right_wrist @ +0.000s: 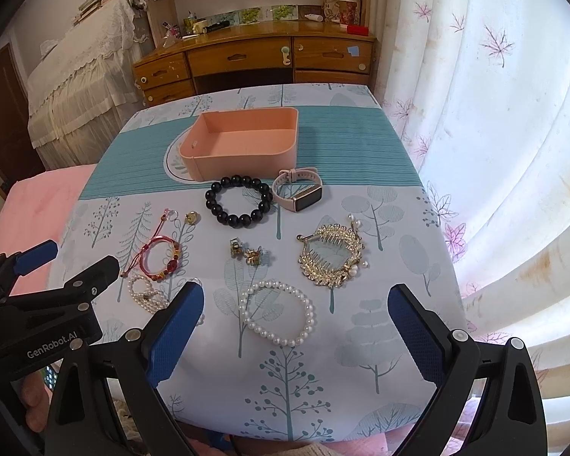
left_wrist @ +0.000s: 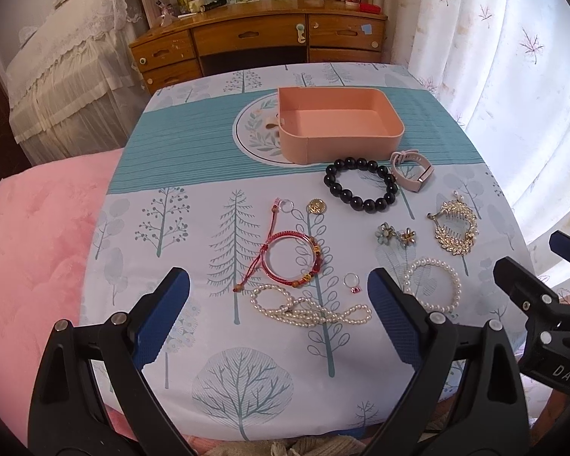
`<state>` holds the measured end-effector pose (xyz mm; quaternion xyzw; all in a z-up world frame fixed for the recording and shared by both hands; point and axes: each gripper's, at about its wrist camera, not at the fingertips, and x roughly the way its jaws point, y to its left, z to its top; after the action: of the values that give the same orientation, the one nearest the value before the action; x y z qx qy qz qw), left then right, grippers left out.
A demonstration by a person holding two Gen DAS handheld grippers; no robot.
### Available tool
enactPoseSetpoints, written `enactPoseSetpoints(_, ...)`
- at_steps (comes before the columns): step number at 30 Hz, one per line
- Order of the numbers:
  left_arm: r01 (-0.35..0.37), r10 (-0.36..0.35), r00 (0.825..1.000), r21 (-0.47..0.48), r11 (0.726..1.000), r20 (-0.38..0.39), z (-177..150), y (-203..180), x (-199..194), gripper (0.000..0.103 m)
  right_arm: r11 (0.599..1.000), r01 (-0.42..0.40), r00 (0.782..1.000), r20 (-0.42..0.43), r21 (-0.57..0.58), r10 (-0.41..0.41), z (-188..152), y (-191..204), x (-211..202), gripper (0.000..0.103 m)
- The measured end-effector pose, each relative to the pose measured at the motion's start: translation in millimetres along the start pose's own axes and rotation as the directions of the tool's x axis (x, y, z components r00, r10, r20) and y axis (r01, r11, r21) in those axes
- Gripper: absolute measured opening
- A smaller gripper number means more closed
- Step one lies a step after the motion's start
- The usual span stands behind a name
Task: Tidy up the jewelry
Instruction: 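Move both tools toward the black bead bracelet and pink watch, then grasp the black bead bracelet with the left tool while the right tool grasps the pink-strap watch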
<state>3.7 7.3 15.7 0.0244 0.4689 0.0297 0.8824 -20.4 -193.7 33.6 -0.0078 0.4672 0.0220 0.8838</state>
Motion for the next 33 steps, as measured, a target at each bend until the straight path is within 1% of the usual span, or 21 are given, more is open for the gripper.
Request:
enactPoseSetpoints(7, -0.018, 0.017, 0.999, 0.014, 1.000, 0.033, 6.2, -1.7, -9.2, 0.094, 1.000, -0.010, 1.000, 0.013, 0.013, 0.010, 5.3, -4.4, -5.4, 0.099)
enactPoseSetpoints(16, -0.007, 0.005, 0.999, 0.040, 0.999, 0.049, 12.0, -8.2, -19.1, 0.094, 1.000, -0.019, 0.999, 0.032, 0.007, 0.019, 10.7, -6.3, -13.7, 0.099)
enactPoseSetpoints(20, -0.004, 0.003, 0.999, 0.020, 1.000, 0.042, 20.7, -0.3, -18.8, 0.094, 1.000, -0.017, 0.999, 0.050, 0.023, 0.015, 17.7, -14.8, -18.8, 0.099)
enactPoseSetpoints(25, 0.006, -0.006, 0.998, -0.009, 1.000, 0.058, 35.3, 13.7, -19.7, 0.094, 0.998, -0.023, 0.998, 0.065, 0.057, 0.019, 30.3, -32.5, -22.7, 0.099)
enactPoseSetpoints(28, -0.012, 0.013, 0.997, -0.006, 1.000, 0.075, 43.8, 19.5, -19.4, 0.094, 0.998, -0.009, 0.997, 0.077, 0.070, 0.003, 41.0, -42.3, -22.1, 0.099)
enactPoseSetpoints(31, 0.003, -0.004, 0.997, 0.018, 1.000, 0.072, 54.0, 19.2, -13.8, 0.094, 0.997, 0.005, 0.996, 0.085, 0.071, -0.011, 49.5, -49.8, -19.7, 0.099)
enactPoseSetpoints(33, 0.033, -0.035, 0.997, 0.031, 0.999, 0.063, 59.5, 17.9, -7.6, 0.094, 0.998, 0.010, 0.996, 0.083, 0.069, -0.015, 56.2, -52.9, -14.6, 0.099)
